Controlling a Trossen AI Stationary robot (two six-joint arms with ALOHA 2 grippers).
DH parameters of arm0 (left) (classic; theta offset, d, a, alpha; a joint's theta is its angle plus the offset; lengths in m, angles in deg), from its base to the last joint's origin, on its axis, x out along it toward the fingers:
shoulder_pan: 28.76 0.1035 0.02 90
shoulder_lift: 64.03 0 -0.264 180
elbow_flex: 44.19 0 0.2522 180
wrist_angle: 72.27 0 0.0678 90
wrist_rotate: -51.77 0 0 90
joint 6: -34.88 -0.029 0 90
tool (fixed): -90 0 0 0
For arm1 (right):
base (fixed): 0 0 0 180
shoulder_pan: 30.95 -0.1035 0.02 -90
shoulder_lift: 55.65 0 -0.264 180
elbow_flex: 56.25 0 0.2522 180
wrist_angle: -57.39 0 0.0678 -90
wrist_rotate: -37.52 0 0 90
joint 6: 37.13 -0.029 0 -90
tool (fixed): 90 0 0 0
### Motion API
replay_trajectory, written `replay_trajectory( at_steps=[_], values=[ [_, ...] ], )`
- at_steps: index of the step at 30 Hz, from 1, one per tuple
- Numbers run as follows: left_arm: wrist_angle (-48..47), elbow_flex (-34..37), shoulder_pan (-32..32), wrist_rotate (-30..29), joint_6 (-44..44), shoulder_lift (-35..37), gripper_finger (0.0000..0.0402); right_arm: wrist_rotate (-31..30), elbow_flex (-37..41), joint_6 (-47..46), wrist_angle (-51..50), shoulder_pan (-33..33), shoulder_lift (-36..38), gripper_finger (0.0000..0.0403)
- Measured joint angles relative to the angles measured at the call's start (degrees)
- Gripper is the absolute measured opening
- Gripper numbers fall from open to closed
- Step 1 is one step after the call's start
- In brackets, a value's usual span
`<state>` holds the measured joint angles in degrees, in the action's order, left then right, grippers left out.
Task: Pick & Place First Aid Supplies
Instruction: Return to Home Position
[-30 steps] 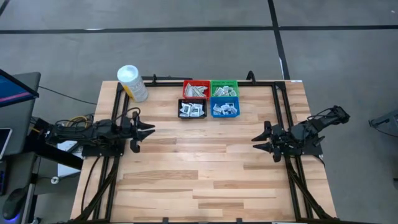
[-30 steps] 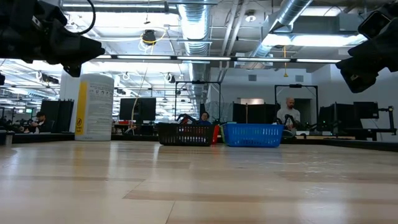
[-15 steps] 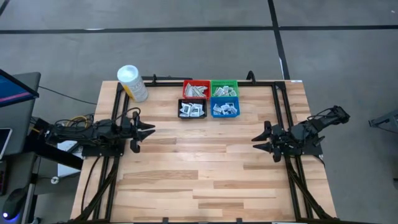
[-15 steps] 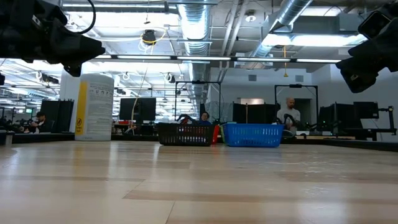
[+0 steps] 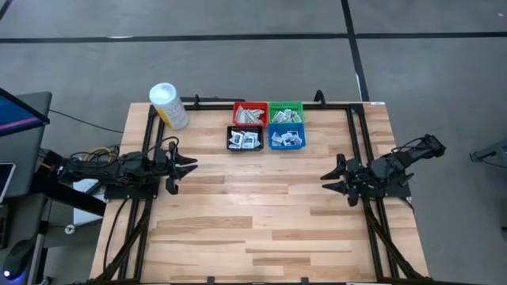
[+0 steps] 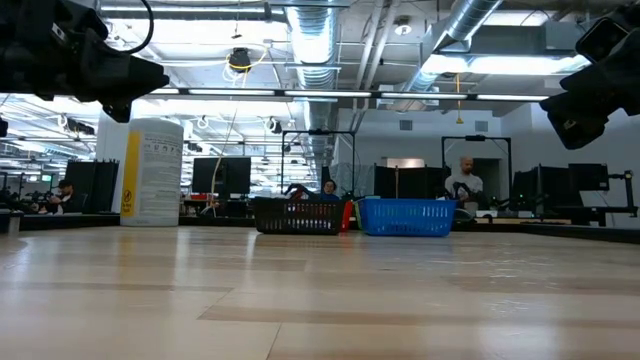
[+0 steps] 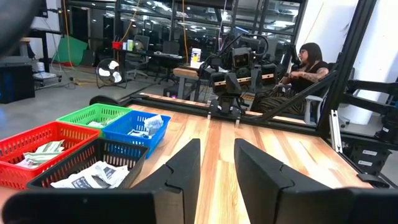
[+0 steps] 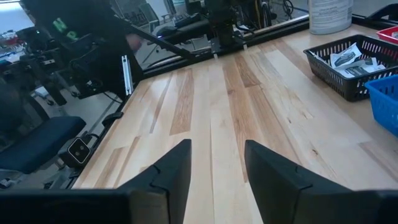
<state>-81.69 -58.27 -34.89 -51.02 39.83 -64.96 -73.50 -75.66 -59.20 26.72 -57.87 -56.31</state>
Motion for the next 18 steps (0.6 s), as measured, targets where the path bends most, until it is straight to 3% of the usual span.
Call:
replay_trajectory(
  at_steps=[18],
  values=[
    [0.08, 0.00, 0.00, 0.02, 0.00, -0.04, 0.0099, 0.01, 0.00, -0.02, 0.00, 0.00, -0.02, 0.0145]
  ],
)
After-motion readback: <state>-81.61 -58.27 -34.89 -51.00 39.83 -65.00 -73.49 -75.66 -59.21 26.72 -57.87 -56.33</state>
